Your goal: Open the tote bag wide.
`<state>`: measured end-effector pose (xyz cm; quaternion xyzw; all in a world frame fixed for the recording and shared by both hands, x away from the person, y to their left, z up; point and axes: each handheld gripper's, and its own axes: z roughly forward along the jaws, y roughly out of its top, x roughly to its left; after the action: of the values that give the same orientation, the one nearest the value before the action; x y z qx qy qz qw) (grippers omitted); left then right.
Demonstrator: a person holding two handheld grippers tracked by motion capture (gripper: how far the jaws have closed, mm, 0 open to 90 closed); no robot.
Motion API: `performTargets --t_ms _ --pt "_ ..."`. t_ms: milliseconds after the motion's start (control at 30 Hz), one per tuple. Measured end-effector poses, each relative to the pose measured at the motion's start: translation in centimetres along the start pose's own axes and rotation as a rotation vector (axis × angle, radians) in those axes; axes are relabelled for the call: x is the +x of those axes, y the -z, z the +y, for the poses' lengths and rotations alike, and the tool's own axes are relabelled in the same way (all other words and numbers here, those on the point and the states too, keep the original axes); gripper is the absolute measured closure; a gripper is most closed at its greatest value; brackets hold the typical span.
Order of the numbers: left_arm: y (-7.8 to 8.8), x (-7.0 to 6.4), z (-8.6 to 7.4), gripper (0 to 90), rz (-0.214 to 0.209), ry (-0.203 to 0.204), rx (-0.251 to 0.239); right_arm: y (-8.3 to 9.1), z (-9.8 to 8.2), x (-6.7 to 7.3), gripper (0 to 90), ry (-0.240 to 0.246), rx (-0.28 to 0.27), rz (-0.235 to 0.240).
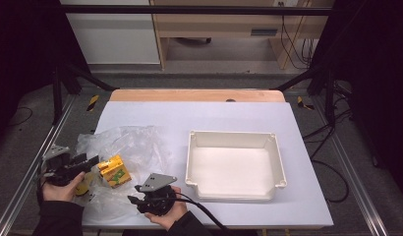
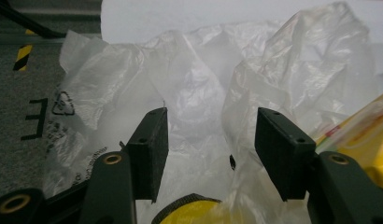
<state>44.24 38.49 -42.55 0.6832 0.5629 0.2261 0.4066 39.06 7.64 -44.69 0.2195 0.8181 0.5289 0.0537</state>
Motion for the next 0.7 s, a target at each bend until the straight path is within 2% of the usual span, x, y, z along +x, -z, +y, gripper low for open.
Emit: performTargets --t_ms 200,367,467,567,700 --pt "3.0 -0.1 0.6 42.6 -0.023 0.015 -0.072 -1.0 -0.5 0.3 61.9 0.006 0.029 0.012" --pt "4.7 -0.9 -0.2 42.1 -0.039 -0.010 -0.080 -2.0 -0.9 0.5 63.0 0.014 0.059 0.009" --pt "4.9 -1.7 -1.1 46.0 -0.059 -0.031 -0.055 -2.7 -1.2 0.7 67.3 0.022 0.074 0.010" --pt "4.0 -2.7 -2.1 48.0 -0.076 -0.050 -0.006 -3.1 -1.3 0.9 70.9 0.026 0.082 0.013" --pt "2.7 -3.1 -2.8 57.7 -0.042 -0.085 0.052 -4.1 -1.5 1.2 80.9 0.039 0.111 0.019"
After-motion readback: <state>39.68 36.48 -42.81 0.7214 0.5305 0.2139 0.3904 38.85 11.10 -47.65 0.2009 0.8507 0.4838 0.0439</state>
